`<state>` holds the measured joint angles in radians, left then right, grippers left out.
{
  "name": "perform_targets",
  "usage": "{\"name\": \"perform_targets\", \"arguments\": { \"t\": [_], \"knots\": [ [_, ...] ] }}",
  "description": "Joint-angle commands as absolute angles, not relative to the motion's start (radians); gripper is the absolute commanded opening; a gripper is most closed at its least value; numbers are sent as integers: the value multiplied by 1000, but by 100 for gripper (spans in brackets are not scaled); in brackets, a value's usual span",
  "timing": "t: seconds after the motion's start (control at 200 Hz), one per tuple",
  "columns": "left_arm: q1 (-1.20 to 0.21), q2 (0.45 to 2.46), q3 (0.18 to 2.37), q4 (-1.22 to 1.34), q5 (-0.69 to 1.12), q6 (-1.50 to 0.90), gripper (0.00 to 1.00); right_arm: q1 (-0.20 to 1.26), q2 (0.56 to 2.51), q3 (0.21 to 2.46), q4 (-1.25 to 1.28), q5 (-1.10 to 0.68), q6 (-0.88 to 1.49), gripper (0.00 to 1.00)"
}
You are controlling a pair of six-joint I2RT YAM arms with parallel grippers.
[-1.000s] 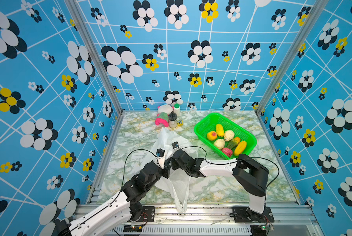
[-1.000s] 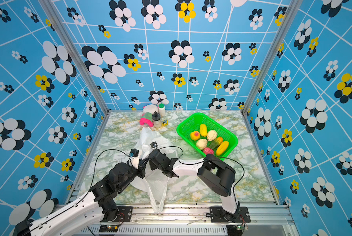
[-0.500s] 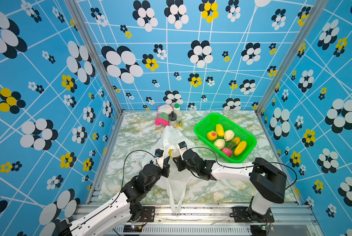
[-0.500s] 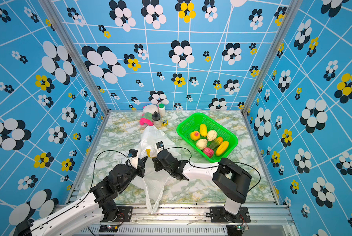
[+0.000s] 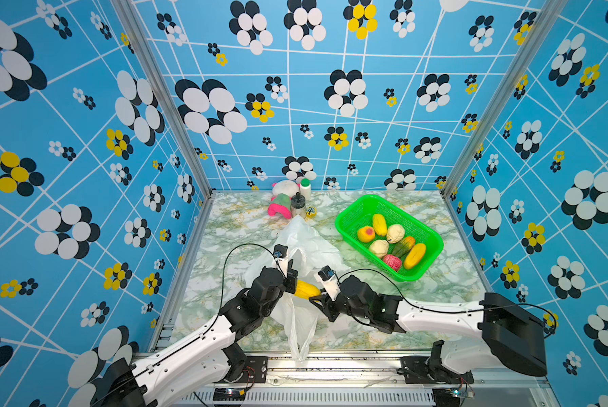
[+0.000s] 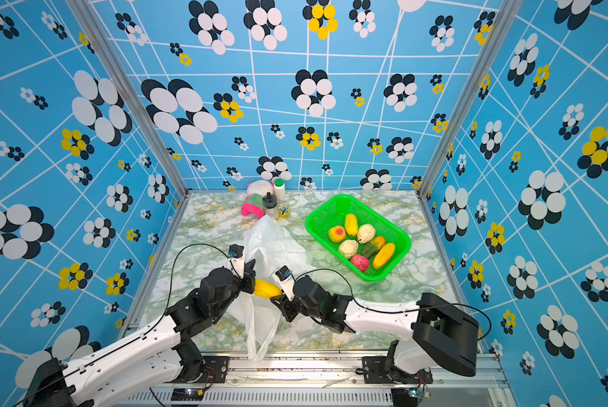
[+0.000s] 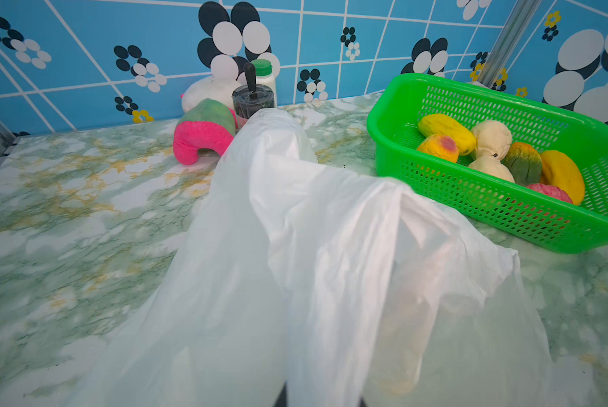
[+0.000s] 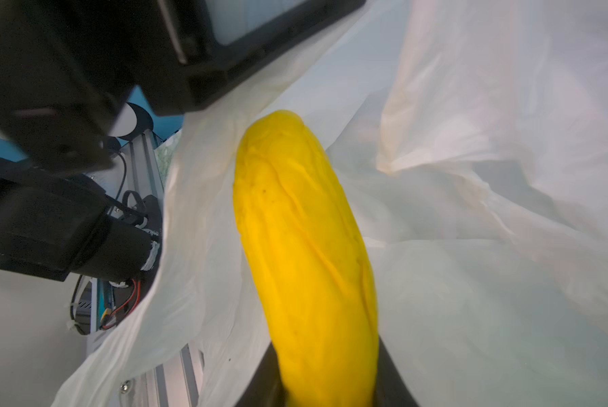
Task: Untie the knot of the plastic bag and take out the fruit
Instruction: Pick up the fruit from the plastic bag, then place the fruit in the basket, then place the plastic bag at the middle-left of the table.
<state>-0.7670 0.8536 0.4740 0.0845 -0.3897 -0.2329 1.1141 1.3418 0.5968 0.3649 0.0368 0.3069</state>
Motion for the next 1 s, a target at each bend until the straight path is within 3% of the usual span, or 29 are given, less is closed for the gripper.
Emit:
{"name": "perform_targets", "arguments": {
  "t": [0.0, 0.17, 0.365, 0.62, 0.8, 0.994],
  "knots": [
    [-737, 863, 519, 69, -381, -270, 0, 1110, 1199, 524, 406, 253, 263, 19],
    [-653, 910, 605, -13, -402, -343, 0, 1054, 970, 452, 330, 520, 274, 21],
    [-518, 966, 728, -47, -334, -407, 0, 801, 850, 455, 268, 531, 362, 21],
    [-422, 1092, 950, -105, -268, -412, 0, 395, 1177, 705, 83, 295, 500, 18],
    [-359, 1192, 1045, -86, -205, -423, 0, 254, 1428, 796, 71, 267, 522, 18],
    [-345, 1302, 1102, -58, -157, -434, 0, 202, 1522, 814, 40, 295, 546, 21]
  ]
}}
